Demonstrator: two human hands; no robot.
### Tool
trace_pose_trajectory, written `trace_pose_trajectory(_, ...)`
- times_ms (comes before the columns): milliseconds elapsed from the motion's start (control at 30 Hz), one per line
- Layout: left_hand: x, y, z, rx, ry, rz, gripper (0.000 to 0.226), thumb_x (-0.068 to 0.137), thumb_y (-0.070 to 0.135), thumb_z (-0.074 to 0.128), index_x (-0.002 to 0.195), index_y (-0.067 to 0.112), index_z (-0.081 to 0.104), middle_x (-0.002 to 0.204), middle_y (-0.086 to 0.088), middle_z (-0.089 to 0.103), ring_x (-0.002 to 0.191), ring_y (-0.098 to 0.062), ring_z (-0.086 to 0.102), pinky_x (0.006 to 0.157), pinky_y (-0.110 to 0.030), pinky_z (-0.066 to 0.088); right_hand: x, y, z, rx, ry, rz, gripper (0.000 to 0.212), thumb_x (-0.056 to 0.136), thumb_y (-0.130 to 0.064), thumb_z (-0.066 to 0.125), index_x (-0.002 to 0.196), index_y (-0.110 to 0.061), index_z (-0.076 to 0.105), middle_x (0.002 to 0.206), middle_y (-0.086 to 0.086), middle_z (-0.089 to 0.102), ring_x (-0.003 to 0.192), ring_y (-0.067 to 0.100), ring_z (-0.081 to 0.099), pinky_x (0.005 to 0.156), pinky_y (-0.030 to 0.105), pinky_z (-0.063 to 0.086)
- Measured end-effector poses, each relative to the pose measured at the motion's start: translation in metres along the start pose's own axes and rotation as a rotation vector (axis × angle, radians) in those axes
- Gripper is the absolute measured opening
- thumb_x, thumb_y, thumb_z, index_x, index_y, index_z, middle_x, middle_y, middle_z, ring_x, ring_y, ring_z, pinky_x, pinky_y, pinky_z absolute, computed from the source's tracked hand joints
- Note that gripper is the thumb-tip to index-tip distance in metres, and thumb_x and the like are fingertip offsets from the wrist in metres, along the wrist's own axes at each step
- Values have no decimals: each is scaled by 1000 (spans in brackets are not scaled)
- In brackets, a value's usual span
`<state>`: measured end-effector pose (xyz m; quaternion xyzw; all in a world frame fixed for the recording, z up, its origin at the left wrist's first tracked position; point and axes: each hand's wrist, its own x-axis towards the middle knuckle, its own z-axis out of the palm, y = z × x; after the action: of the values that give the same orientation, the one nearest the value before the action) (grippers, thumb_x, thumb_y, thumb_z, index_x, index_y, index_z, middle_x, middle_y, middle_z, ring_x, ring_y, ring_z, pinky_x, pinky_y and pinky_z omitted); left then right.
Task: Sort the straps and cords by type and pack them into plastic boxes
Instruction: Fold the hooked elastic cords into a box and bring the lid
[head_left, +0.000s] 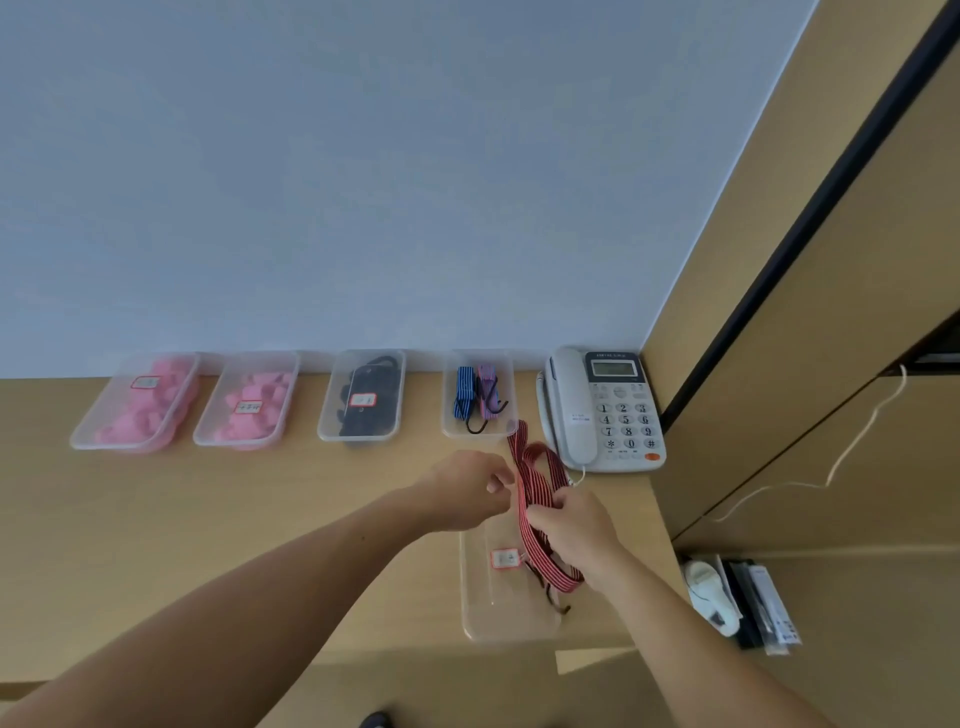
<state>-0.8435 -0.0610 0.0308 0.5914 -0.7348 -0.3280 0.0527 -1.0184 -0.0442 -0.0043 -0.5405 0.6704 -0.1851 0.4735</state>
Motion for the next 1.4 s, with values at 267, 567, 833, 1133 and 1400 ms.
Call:
trace_pose_trajectory(267,12,23,-19,209,-59,196,48,83,31,65,131,27,58,134,1,45,113,-18,52,94,-32,46,-18,-33,-38,106,146,-242,3,83,-4,59,82,-4,57,58,4,59,51,15,53,54,33,41)
trace_pose_trajectory(567,20,50,-45,-54,73,172,51,88,28,63,138,18,52,129,6,60,113,-15,58,92,-20,43,-29,-60,-70,875,207,-221,25,92,-1,43,84,8,64,71,20,67,60,22,59,51,29,45)
trace_pose_trajectory(833,5,88,-75,-418,-58,239,9,92,19,58,86,12,61,59,10,63,57,-13,65,56,-19,49,-26,-70,-96,942,188,11,16,91,-20,64,84,-6,66,63,8,62,46,13,50,40,23,33)
trace_pose_trajectory(1133,-18,136,-112,-1072,-78,284,35,103,27,36,81,6,55,59,-8,34,51,-24,41,59,-35,35,-60,-103,-101,544,366,-664,24,92,-43,48,102,-27,63,92,-8,71,87,10,68,77,29,54)
trace_pose_trajectory(1400,-25,149,-120,-732,-29,352,30,95,26,42,70,11,51,59,-6,47,55,-22,40,57,-33,36,-66,-120,-107,604,252,-849,14,99,-29,52,106,-18,56,74,8,65,62,33,65,60,41,56)
